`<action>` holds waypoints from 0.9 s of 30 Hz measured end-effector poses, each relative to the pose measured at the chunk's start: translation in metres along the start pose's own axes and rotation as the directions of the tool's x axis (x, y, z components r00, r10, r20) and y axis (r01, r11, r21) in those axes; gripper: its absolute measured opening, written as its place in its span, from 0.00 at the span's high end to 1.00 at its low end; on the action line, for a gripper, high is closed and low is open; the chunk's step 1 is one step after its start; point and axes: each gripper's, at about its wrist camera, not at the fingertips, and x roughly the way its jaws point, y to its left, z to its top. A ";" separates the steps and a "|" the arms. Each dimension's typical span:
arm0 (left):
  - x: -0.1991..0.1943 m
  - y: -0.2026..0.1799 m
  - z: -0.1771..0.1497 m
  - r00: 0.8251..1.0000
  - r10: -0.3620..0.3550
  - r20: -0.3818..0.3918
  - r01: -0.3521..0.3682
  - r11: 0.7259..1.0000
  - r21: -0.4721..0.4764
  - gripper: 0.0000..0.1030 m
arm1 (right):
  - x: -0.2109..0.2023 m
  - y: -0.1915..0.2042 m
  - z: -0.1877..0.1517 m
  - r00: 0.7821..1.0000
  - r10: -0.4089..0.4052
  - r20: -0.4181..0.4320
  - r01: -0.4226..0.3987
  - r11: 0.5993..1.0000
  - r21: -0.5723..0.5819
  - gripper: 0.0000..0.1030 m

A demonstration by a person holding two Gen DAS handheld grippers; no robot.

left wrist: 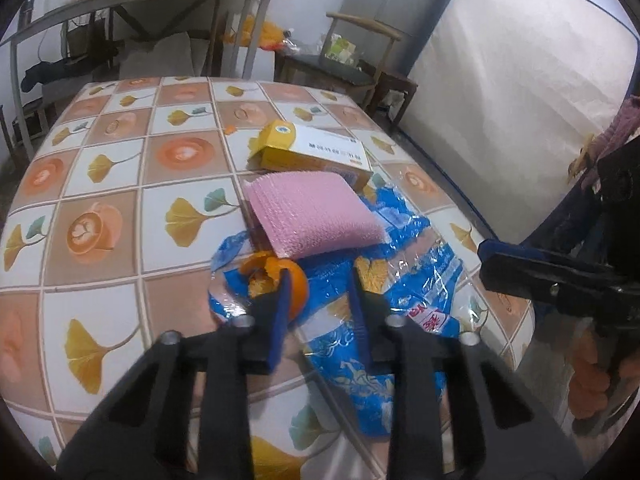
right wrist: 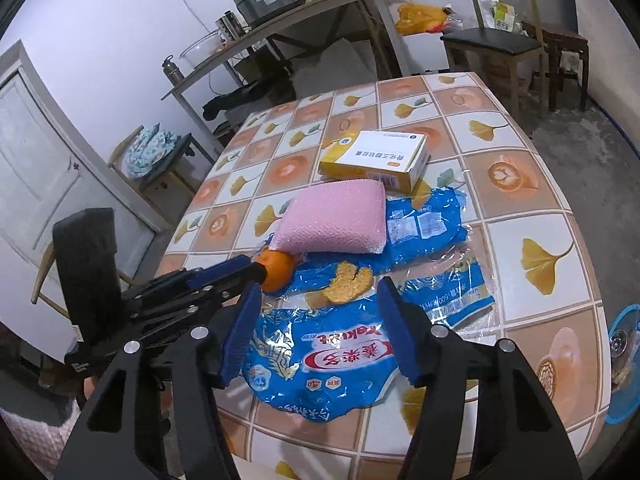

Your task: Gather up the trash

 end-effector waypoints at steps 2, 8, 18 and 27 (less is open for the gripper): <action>0.002 -0.002 -0.002 1.000 0.001 -0.003 0.000 1.000 0.012 0.97 | -0.001 -0.001 -0.001 1.000 -0.005 0.001 0.005 1.000 0.005 0.44; -0.015 -0.017 -0.004 0.998 0.051 0.035 -0.054 0.994 0.099 1.00 | -0.011 -0.004 -0.003 1.000 -0.023 0.017 0.023 1.000 0.001 0.45; -0.001 0.011 0.005 0.999 0.038 -0.029 -0.040 0.997 -0.072 0.63 | -0.020 -0.011 -0.012 1.000 -0.011 0.023 0.010 1.000 0.030 0.45; 0.014 0.004 0.001 0.994 0.089 -0.058 -0.090 0.996 -0.018 0.89 | -0.024 -0.025 -0.015 0.999 -0.022 0.030 0.021 0.998 0.058 0.45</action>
